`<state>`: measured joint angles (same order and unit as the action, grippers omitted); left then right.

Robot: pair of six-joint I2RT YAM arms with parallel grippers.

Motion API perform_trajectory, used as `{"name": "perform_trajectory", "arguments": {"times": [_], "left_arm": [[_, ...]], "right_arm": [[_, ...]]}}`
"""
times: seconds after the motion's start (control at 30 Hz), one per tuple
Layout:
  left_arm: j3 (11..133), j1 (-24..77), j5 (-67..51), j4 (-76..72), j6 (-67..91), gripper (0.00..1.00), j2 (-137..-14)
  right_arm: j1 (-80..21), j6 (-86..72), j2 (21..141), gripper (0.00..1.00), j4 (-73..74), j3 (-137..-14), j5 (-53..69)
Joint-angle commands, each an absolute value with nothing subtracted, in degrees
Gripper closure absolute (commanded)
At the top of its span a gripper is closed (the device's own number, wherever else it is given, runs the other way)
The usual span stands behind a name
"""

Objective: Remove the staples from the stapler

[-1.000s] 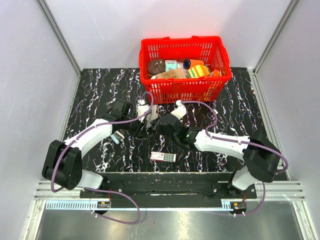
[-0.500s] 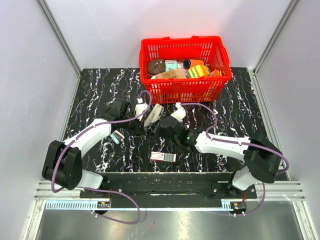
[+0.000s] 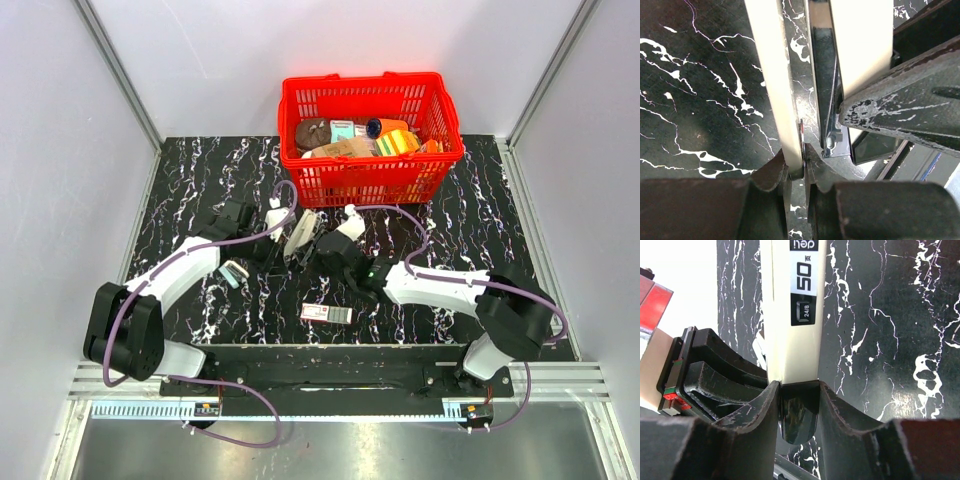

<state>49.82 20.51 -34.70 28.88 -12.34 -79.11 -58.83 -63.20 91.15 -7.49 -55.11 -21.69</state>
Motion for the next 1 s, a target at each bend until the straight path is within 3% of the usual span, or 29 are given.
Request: {"name": "perform_trajectory", "arguments": {"times": [0.0,0.27,0.47,0.97], "left_arm": [[53.79,20.66,-41.75,23.82,-10.28,1.00,-75.94],[54.14,19.95,-43.33,23.38,-8.70,1.00,-76.03],[54.23,19.34,-40.53,23.29,-11.86,1.00,-76.11],[54.67,17.84,-24.62,19.87,-21.53,1.00,-79.80]], "right_arm": [[-59.33,-63.02,92.20,0.60,-14.23,-58.97,-18.11],[-59.33,-63.46,95.01,0.59,-15.90,-60.73,-15.21],[-59.06,-60.92,93.69,0.75,-14.07,-60.82,-13.98],[-49.92,-53.18,84.29,0.82,-7.31,-53.26,5.71]]}}
